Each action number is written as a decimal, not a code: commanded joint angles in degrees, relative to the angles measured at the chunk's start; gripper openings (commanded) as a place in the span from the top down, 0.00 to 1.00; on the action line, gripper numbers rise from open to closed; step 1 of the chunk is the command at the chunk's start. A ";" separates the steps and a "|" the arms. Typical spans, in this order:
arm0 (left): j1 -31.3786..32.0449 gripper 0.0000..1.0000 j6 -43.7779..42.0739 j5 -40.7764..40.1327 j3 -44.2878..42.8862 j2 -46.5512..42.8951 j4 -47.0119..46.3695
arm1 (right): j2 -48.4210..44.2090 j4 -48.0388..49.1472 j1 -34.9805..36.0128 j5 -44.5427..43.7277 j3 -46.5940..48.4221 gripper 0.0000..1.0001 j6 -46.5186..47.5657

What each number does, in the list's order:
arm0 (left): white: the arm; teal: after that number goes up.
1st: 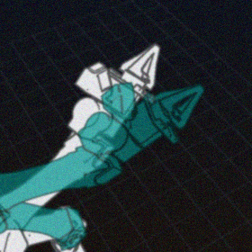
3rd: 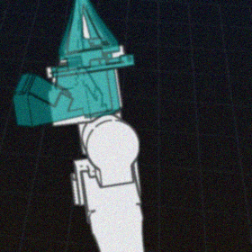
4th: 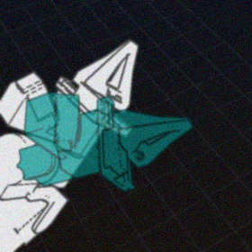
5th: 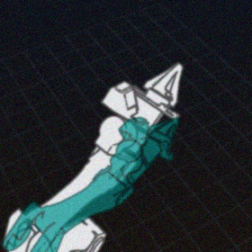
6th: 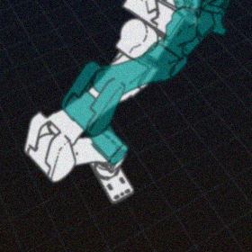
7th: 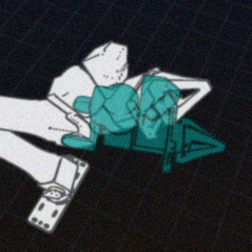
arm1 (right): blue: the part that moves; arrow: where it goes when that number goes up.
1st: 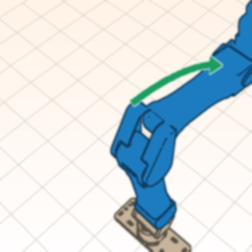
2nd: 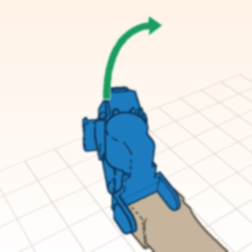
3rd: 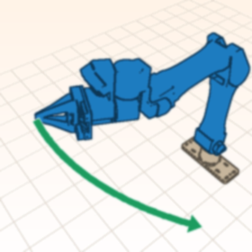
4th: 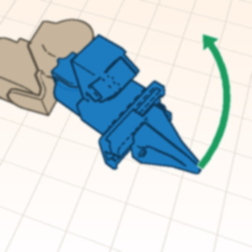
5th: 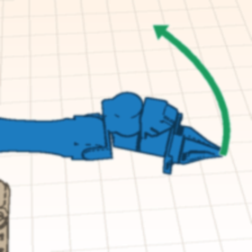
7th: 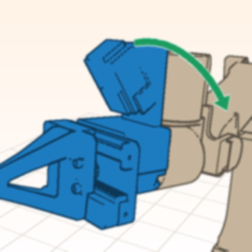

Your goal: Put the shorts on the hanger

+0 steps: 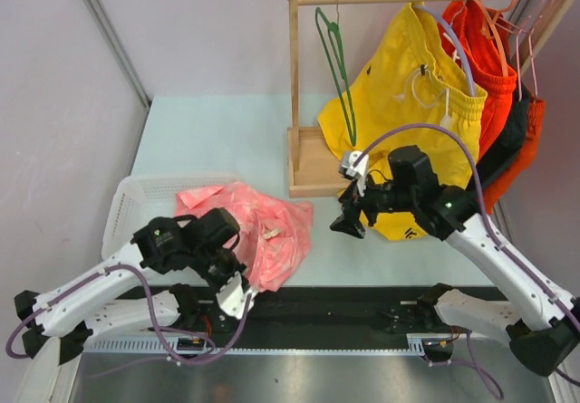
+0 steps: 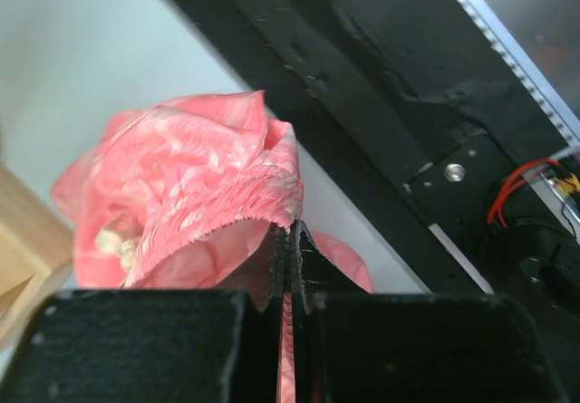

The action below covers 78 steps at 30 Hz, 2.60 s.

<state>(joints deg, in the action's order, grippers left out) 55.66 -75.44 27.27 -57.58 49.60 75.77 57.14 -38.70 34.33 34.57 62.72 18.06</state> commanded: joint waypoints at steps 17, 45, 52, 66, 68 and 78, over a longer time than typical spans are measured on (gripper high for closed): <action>6.22 0.96 -6.83 -3.36 11.09 -9.97 5.71 | 37.40 40.19 16.91 -10.58 15.49 0.27 -10.07; 6.30 0.95 -3.31 -4.94 12.23 -10.76 3.33 | 57.64 19.10 20.60 -5.29 32.91 0.41 9.62; 6.30 0.98 -3.05 -6.08 12.06 -11.90 3.07 | 56.15 19.45 21.04 -7.93 33.69 0.86 9.53; 6.04 1.00 10.75 -18.20 -5.24 -10.67 -2.72 | 33.86 16.55 13.76 -15.93 35.46 1.00 2.41; 6.13 1.00 11.45 -19.61 -7.27 -10.32 -4.31 | 29.80 15.06 12.70 -16.37 33.97 1.00 3.03; 6.04 1.00 14.00 -21.73 -21.77 -1.27 -13.71 | 6.33 -5.67 9.44 -23.75 26.67 1.00 9.61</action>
<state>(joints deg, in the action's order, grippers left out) 61.60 -63.92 5.69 -74.11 44.69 66.85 69.89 -33.23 44.34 16.23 92.40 24.38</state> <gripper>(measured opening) 0.008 0.011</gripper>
